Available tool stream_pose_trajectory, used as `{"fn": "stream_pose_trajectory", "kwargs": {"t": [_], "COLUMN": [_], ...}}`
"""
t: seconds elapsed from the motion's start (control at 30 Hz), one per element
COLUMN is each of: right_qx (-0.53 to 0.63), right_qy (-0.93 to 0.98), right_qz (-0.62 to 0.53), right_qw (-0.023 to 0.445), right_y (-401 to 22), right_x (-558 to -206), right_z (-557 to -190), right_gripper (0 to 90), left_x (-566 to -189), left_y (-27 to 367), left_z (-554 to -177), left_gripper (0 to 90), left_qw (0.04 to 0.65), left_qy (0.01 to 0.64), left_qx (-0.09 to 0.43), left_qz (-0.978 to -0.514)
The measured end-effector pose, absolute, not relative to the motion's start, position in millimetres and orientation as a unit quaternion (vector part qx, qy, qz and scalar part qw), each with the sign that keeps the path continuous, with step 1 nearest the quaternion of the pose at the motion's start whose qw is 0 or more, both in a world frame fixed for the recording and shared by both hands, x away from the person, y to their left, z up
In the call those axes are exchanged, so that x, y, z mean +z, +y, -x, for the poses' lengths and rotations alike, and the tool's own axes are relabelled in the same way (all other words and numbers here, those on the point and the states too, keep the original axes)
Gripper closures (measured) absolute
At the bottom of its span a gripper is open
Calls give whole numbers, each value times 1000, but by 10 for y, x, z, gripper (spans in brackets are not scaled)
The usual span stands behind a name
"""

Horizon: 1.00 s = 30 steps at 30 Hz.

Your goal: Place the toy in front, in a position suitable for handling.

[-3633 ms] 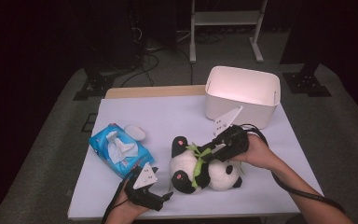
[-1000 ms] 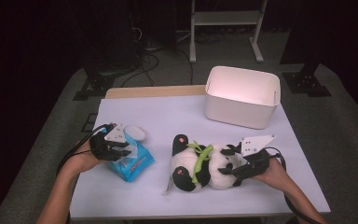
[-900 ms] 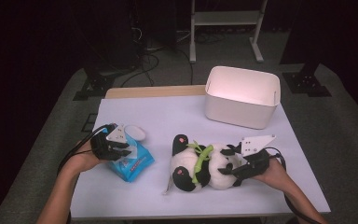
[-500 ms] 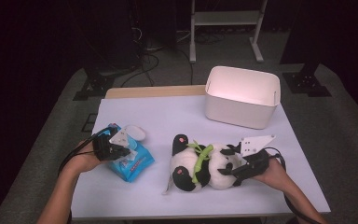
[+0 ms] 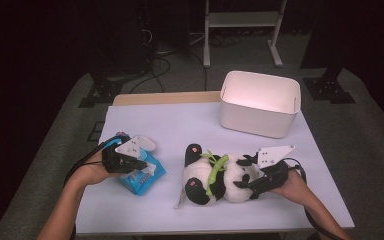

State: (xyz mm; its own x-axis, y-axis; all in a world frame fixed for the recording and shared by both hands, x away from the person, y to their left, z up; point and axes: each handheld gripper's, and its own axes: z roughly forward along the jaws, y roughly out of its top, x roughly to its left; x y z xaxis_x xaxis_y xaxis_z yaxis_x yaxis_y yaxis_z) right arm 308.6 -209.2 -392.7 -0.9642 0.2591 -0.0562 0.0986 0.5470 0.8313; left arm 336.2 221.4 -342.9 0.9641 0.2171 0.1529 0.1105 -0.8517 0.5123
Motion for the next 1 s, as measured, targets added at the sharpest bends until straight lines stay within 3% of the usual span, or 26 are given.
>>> {"fn": "stream_pose_trajectory", "kwargs": {"t": [1.0], "right_qx": [462], "right_qy": [876], "right_qz": [-99], "right_qw": [94], "right_y": [-2072], "right_x": [-3940], "right_z": [-3073], "right_gripper": [292], "left_x": [-3183], "left_y": [2131], "left_z": [-3299], "left_gripper": [895], "left_qw": [242], "left_qy": [72], "left_qx": [120], "left_qz": [-960]}}
